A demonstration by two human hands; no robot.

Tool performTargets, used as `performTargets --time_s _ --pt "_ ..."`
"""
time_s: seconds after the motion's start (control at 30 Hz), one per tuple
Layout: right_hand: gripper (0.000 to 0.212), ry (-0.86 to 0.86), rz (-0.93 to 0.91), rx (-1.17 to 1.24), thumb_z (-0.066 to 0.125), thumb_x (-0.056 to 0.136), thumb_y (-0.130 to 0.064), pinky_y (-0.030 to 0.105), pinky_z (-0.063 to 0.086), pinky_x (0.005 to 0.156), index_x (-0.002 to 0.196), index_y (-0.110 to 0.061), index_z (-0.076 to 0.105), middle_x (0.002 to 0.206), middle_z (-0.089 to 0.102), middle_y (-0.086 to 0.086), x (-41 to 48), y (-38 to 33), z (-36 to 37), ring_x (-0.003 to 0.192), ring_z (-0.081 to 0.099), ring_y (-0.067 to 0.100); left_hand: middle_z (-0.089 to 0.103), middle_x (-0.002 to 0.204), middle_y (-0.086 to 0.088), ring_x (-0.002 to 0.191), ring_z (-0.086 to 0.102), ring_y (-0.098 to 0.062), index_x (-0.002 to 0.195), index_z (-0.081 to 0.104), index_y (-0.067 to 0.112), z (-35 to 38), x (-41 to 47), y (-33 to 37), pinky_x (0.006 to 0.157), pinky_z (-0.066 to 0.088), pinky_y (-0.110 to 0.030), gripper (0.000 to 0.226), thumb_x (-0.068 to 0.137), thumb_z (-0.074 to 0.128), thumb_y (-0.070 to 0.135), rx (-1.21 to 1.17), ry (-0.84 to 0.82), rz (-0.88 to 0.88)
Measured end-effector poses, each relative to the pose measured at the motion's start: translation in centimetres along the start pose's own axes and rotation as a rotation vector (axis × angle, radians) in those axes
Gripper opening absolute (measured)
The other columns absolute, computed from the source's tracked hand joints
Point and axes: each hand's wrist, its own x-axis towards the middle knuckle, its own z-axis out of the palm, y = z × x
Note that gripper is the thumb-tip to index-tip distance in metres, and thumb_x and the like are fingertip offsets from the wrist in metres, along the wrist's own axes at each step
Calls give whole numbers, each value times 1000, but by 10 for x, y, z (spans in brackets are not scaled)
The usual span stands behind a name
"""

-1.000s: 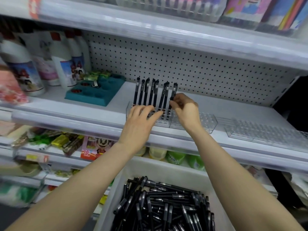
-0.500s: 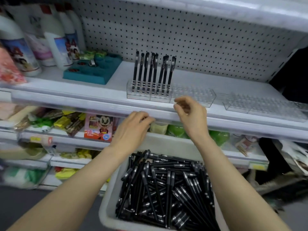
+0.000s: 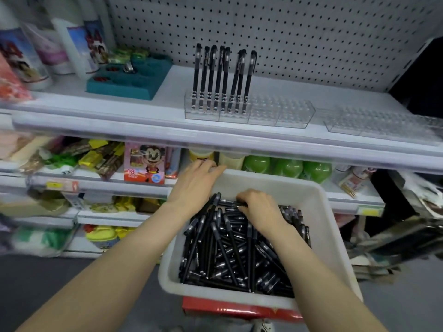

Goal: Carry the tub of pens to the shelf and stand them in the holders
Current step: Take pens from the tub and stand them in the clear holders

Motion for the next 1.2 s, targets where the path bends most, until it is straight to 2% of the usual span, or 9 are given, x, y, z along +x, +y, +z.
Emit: performTargets --time_s 0.33,0.57,0.67,0.83,0.9,1.07,1.2 --pt "26 -59 17 14 65 91 -24 37 49 85 113 -11 68 112 60 9 2 -3 0 100 62 32 53 130 -7 116 47 -28 143 45 23 -3 -1 1 95 43 -39 71 79 65 -3 9 -39 -8" --pt "15 -79 59 168 70 87 -19 32 47 80 100 -15 65 101 70 7 1 -1 -5 96 63 28 52 130 -5 118 45 -26 144 44 25 -4 -2 1 92 46 -38 79 75 70 -4 -22 -61 -17" --pt "13 -44 53 282 72 86 -19 29 48 75 97 -16 66 92 69 2 -2 3 -18 86 63 21 54 128 -7 116 48 -28 137 52 19 -6 -4 1 86 51 -39 76 70 75 -5 -59 7 -1" --pt "10 107 -1 575 73 86 -16 12 42 67 94 -16 68 83 66 -8 4 14 -72 74 58 5 57 122 -10 112 50 -30 126 61 12 -33 14 7 82 53 -41 54 76 70 -5 -94 229 58" --pt "10 182 -19 686 72 86 -14 11 44 68 96 -15 69 81 67 -8 12 20 -100 72 58 0 57 123 -10 114 48 -30 126 61 11 -51 33 8 83 51 -40 52 78 69 -5 -72 299 67" --pt "19 481 -8 970 69 89 -7 20 54 68 106 -10 64 85 70 10 46 35 -173 75 65 11 51 135 -12 123 45 -30 135 53 15 -74 88 2 96 47 -42 64 77 72 -3 60 349 54" --pt "19 698 3 1030 66 92 -12 29 59 78 108 -2 63 94 72 15 80 43 -211 83 71 20 53 132 -14 120 48 -34 135 55 14 -69 113 -6 99 44 -47 48 88 67 14 78 348 73"
